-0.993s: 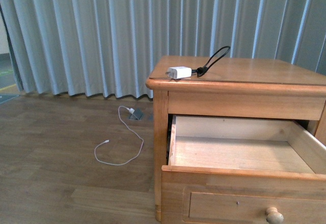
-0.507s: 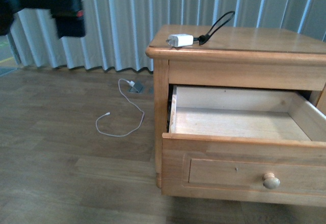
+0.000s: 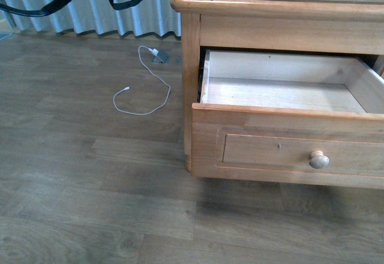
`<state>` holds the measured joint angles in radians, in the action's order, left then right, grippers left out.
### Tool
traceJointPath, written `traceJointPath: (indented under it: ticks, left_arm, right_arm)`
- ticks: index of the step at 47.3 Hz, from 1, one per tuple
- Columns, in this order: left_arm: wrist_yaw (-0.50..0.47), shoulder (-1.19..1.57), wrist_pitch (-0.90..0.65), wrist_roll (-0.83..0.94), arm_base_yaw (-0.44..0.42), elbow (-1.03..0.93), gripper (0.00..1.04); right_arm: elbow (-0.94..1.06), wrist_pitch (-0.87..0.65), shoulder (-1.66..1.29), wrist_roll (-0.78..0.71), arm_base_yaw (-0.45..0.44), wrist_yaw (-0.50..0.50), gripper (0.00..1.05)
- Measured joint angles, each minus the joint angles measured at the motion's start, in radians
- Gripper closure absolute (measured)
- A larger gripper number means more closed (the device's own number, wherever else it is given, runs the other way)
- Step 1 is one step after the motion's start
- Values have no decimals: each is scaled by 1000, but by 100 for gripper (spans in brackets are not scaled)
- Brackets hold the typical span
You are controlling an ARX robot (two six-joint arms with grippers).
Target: Put charger into drawer
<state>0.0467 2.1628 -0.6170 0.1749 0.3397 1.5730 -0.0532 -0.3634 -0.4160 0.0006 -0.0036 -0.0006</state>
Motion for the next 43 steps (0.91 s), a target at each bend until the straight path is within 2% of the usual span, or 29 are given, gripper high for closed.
traceJointPath:
  ticks: [12, 24, 37, 39, 43]
  left_arm:
    - [113, 172, 45, -27, -3, 226, 6]
    - [168, 296, 156, -40, -3, 420, 6]
    - [223, 327, 250, -23, -2, 490, 6]
    - [222, 328, 256, -19, 0, 494, 9]
    - [224, 329, 280, -8, 4, 502, 25]
  right_arm:
    - [0, 0, 0, 0, 0, 0, 8]
    - [0, 0, 0, 0, 0, 0, 8]
    - [0, 0, 0, 0, 0, 0, 8]
    - [0, 0, 0, 0, 0, 0, 8]
    - [0, 0, 0, 0, 0, 0, 8]
